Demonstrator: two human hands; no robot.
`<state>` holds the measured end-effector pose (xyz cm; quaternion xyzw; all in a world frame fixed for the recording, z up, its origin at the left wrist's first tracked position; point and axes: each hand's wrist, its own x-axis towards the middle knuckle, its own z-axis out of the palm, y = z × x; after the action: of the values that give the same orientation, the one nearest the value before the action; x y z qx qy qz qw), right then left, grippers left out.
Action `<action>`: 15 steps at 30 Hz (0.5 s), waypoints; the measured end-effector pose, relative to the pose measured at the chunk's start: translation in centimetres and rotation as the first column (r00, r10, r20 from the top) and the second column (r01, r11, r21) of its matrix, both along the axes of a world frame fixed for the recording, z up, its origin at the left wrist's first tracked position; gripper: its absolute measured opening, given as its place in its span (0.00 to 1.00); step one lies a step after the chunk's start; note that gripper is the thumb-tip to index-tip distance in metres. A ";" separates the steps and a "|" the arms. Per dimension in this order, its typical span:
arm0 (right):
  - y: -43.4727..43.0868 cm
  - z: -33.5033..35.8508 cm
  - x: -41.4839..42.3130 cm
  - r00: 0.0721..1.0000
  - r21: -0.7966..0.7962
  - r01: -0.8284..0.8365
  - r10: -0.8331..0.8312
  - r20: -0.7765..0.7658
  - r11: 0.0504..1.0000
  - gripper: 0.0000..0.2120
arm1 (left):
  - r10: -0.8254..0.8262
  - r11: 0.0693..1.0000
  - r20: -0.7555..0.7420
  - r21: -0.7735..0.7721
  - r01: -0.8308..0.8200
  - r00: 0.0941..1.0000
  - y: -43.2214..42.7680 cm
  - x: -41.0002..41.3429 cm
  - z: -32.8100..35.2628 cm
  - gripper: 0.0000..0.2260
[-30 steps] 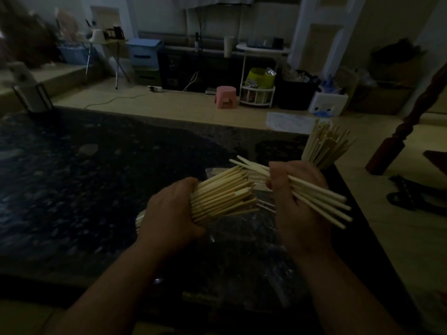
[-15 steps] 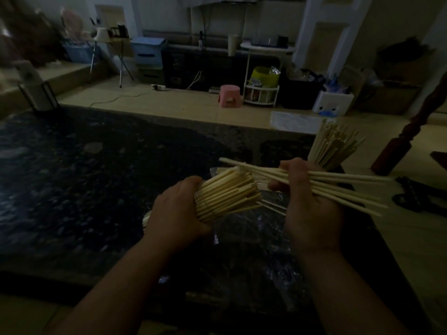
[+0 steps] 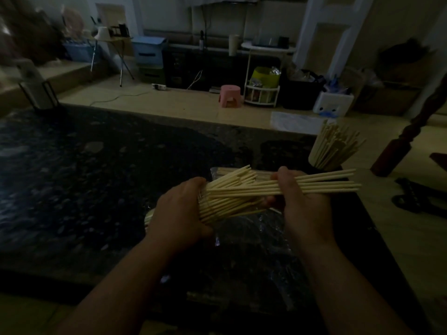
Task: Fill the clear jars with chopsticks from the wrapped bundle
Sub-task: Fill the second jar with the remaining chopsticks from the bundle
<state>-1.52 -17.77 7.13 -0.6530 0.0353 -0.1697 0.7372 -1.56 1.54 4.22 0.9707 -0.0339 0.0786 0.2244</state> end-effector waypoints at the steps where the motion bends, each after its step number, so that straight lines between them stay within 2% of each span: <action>1: 0.0 0.0 0.1 1.000 0.015 -0.005 0.005 -0.012 1.000 0.11 | -0.002 1.000 -0.002 -0.002 0.002 1.000 0.0 0.0 0.0 0.43; 10: -0.9 -0.1 0.3 0.997 -0.036 -0.072 0.071 -0.025 0.997 0.15 | -0.020 0.999 0.013 0.025 0.020 1.000 0.0 0.0 -0.1 0.43; 15: -1.0 0.1 0.4 0.999 -0.049 -0.028 0.027 -0.018 0.998 0.08 | -0.017 1.000 0.024 0.023 0.017 1.000 0.0 0.1 -0.3 0.42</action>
<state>-1.14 -18.76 7.22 -0.6728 0.0284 -0.1547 0.7229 -1.46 1.59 3.88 0.9719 -0.0458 0.0878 0.2134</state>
